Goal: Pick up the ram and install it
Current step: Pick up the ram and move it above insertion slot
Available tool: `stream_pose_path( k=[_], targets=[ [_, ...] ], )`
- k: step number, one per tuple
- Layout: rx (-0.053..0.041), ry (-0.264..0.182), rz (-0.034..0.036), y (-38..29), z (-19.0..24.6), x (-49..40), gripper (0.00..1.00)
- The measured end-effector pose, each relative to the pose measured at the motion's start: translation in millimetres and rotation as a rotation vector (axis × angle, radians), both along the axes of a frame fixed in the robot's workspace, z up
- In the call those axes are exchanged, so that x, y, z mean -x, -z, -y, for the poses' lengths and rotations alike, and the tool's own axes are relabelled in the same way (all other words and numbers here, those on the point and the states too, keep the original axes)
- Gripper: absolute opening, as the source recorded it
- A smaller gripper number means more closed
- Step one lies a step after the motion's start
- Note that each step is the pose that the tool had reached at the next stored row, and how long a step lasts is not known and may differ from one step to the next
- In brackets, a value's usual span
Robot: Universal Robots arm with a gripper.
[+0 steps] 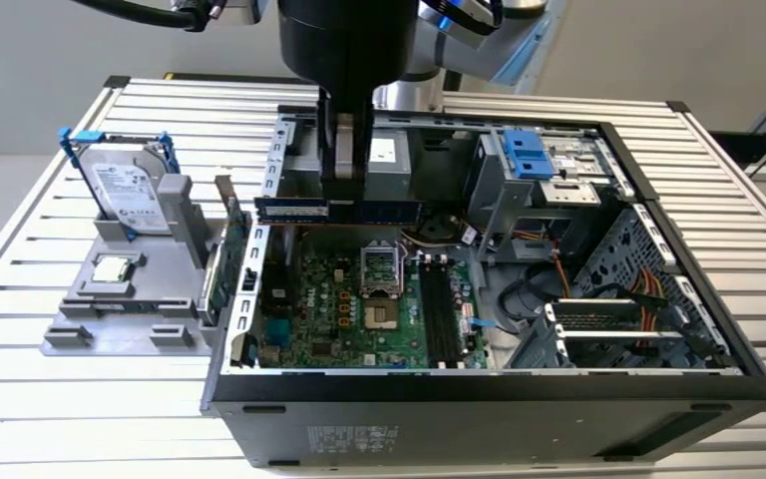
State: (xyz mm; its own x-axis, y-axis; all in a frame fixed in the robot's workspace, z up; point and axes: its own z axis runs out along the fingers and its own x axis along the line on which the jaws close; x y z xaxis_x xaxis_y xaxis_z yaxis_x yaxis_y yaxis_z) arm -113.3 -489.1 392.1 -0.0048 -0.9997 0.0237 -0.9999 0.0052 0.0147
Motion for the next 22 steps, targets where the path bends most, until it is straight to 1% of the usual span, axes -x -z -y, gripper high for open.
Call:
stream_pose_path(
  k=[12, 17, 22],
  targets=[
    [0.0000, 0.000, 0.0000, 0.0, 0.0, -6.3, 0.00],
    [0.0000, 0.001, 0.0000, 0.0, 0.0, -11.8, 0.00],
    [0.0000, 0.013, 0.0000, 0.0, 0.0, -18.9, 0.00]
  ],
)
